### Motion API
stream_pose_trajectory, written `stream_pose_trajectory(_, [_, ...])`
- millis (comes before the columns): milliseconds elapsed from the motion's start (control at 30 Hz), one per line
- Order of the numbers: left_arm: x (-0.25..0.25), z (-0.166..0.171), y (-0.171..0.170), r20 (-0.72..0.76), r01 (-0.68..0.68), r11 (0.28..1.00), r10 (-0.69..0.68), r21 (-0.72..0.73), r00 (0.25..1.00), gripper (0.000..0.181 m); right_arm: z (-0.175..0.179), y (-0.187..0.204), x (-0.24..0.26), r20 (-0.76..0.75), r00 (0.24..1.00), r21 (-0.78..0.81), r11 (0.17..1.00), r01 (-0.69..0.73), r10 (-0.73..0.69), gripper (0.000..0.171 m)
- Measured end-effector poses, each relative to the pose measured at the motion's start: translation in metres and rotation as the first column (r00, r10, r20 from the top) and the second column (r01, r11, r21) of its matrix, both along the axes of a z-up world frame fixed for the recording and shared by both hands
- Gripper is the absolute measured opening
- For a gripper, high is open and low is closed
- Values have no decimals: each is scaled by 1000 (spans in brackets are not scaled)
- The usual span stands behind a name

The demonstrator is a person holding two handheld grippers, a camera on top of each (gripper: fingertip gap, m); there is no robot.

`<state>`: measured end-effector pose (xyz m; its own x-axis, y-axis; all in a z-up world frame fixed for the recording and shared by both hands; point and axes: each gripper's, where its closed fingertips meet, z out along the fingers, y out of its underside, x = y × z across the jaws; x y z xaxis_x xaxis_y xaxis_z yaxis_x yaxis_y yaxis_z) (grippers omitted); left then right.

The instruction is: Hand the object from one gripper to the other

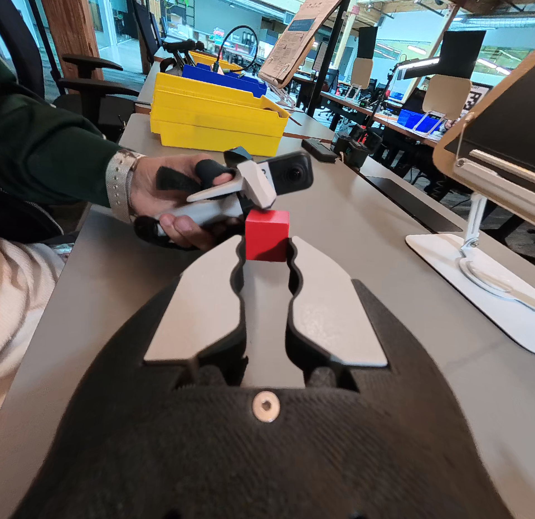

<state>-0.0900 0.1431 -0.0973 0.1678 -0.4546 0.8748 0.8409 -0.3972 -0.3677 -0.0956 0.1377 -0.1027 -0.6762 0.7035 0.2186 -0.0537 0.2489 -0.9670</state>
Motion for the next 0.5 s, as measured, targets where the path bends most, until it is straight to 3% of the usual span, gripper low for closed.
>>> stream_pose_trajectory(33, [-5, 0, 2, -29, -58, 998, 58, 7, 998, 48, 1, 1, 0, 9, 1000, -23, 1000, 4, -4, 27])
stream_pose_trajectory(100, [-14, 3, 3, -80, -139, 990, 141, 27, 987, 65, 5, 4, 0, 43, 999, -95, 995, 0, 4, 27])
stream_pose_trajectory(167, [-17, 8, 2, -152, -176, 982, 184, 65, 971, 68, 8, 5, 1, 120, 992, -205, 979, -15, 41, 27])
stream_pose_trajectory(333, [-7, 18, -1, -367, -189, 967, 240, 170, 899, 55, 17, 3, 8, 283, 931, -506, 860, -58, 229, 27])
stream_pose_trajectory(500, [6, 23, -4, -426, -132, 967, 217, 220, 878, 40, 17, -2, 12, 321, 898, -563, 823, -74, 300, 27])
